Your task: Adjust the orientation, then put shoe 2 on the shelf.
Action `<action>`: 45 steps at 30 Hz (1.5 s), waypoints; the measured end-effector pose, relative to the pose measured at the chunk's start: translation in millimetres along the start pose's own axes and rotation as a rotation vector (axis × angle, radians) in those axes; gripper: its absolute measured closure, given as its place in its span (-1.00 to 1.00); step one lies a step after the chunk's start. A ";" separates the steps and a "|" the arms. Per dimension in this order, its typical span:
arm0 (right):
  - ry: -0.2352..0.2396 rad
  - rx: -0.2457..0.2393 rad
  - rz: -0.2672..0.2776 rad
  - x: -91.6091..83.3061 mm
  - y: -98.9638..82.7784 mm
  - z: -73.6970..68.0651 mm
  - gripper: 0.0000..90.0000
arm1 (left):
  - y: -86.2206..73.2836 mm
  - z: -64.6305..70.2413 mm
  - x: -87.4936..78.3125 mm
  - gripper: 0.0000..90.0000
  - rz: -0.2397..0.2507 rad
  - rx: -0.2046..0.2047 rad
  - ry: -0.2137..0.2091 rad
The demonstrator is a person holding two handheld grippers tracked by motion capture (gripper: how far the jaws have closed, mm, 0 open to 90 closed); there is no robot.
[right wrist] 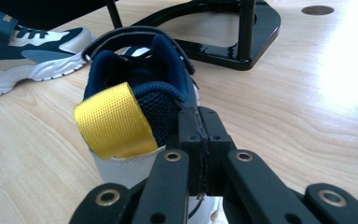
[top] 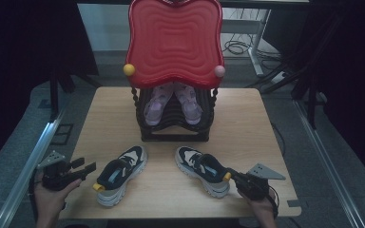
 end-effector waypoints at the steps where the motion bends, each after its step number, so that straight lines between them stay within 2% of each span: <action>1: 0.001 0.001 -0.002 -0.5 -0.5 -1.5 0.98 | 0.0 -0.1 0.0 -0.15 0.000 0.000 0.000; 6: 0.007 -0.005 -0.005 -2.4 -2.6 -7.4 0.97 | -0.4 -0.4 0.6 -0.15 0.000 0.000 0.001; 14: 0.009 -0.002 -0.004 -2.4 -2.6 -7.2 0.97 | -0.6 0.0 0.4 -0.15 -0.002 0.002 0.000; 23: 0.001 -0.003 -0.001 -0.7 -2.3 -4.1 0.96 | -1.6 -0.5 -1.2 -0.15 -0.001 0.000 0.003; 34: 0.000 0.012 0.032 -2.0 3.1 2.2 0.91 | -1.8 2.4 -5.5 -0.15 0.006 0.009 0.009; 42: -0.007 0.050 0.067 -9.7 11.2 9.7 0.81 | 2.2 10.7 -3.3 -0.15 0.017 0.025 -0.009; 45: -0.001 0.063 0.072 -10.0 10.6 11.4 0.73 | 2.1 16.0 -0.2 -0.15 0.016 0.025 -0.040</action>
Point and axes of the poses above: each handheld gripper's, and its own axes: x roughly forward along the jaws, y roughly out of its top, z roughly to its right, the point moved 10 cm from there along x, roughly forward along the jaws
